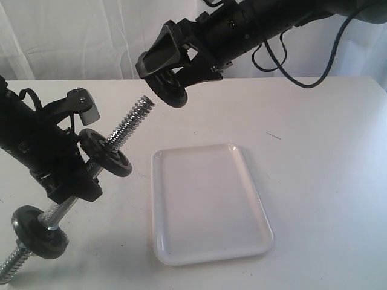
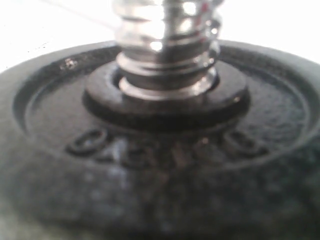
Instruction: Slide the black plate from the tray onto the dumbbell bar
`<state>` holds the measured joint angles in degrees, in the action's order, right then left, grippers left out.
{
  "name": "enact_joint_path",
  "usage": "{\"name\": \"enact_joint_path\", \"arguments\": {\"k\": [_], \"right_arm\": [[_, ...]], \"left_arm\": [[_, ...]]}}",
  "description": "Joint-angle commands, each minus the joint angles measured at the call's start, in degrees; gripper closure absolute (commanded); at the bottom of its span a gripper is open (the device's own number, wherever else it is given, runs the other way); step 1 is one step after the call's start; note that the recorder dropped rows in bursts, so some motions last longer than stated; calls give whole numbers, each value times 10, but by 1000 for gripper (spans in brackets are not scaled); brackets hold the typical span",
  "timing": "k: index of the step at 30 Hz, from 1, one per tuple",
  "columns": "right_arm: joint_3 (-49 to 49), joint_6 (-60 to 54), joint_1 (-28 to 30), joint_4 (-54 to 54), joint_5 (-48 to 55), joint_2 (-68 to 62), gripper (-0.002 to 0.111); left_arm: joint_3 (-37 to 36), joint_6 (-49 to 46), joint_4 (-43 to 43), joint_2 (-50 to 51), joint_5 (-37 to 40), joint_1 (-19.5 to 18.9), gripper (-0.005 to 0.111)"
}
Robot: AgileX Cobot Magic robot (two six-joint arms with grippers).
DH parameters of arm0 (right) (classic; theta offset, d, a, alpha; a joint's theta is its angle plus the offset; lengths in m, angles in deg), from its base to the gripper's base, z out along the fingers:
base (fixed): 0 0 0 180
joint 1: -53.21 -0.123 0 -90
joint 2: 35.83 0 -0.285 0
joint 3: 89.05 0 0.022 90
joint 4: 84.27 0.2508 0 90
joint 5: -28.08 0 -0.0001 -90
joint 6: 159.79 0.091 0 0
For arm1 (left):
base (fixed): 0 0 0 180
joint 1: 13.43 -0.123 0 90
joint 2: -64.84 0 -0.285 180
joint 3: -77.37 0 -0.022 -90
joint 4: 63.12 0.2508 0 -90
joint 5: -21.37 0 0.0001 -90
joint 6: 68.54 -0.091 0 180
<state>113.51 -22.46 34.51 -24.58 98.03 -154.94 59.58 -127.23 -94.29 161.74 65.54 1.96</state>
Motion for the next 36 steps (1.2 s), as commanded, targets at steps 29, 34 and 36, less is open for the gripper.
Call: {"name": "enact_joint_path", "arguments": {"k": [29,34,36], "right_arm": [[7,-44,-39,86,0,-23,108],[7,-48,-26,87,0,-23,108],[7,-48,-20,86,0,-23,108]], "left_arm": [[17,-17,-95,-31,2,2,107],[17,-17,-91,-31,2,2,107],[17,-17,-91,-31,2,2,107]]}}
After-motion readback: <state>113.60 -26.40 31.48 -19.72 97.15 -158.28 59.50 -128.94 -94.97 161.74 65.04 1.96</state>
